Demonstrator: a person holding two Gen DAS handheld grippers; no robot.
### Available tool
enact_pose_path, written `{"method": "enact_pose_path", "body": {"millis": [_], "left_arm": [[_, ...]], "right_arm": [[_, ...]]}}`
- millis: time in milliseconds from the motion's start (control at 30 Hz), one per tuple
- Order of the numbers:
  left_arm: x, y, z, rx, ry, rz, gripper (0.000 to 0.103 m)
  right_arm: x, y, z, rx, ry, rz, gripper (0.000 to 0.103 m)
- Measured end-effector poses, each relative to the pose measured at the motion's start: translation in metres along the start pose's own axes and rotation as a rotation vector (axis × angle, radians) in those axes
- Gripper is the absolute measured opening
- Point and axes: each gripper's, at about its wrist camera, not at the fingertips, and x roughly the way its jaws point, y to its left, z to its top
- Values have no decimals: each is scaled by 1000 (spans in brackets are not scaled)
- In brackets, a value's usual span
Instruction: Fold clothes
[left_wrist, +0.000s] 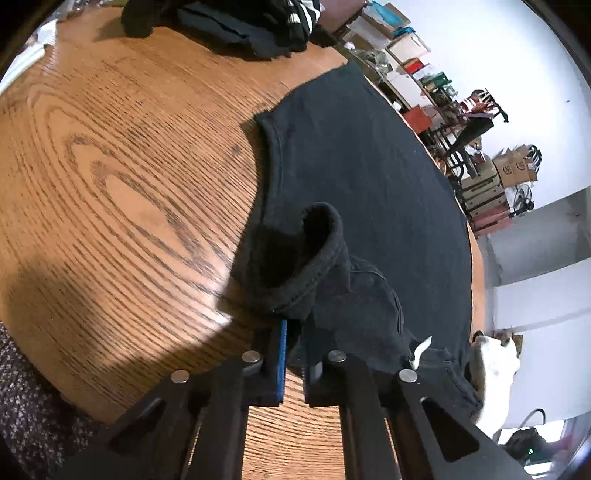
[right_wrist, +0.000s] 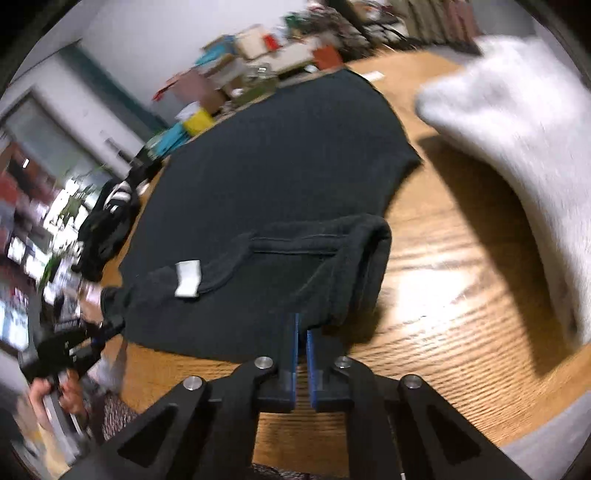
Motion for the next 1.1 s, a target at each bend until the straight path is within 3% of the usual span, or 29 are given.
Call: {"method": "enact_pose_path", "body": {"millis": [333,600,700,733,767,800,833,867,967,1100], "left_arm": [[-25,-8,-7,61,5,19,3],[-64,27,-25,33,-26,21,1],[-62,35,-28,1,21,6,2],[-58,35,-27,-9,34,12,6],[-55,34,-25,-12,38,19,16],[-53,33,-25,-16,41,25,23],[-53,35,-28,-25,45,24,39],[-52,35,-30,-38,51,13,45],[-42,32,-28,-54,74,-9,46],[-27,22,-22,-65,85,14,46]], "right_arm": [[-15,-4,-10,22,9,-10,4],[-20,-14,-30,45,42,-19,1],[-17,-19,-27,102,52,21,9],[-17,-21,-26,116,55,31,17],[-16,-22,-25,130,55,41,33],[-16,-24,-24,143,53,52,38],[-16,-24,-23,151,53,60,44],[-14,-24,-22,158,54,65,48],[-5,-22,-19,178,62,79,49],[14,-20,-12,198,83,70,49]]}}
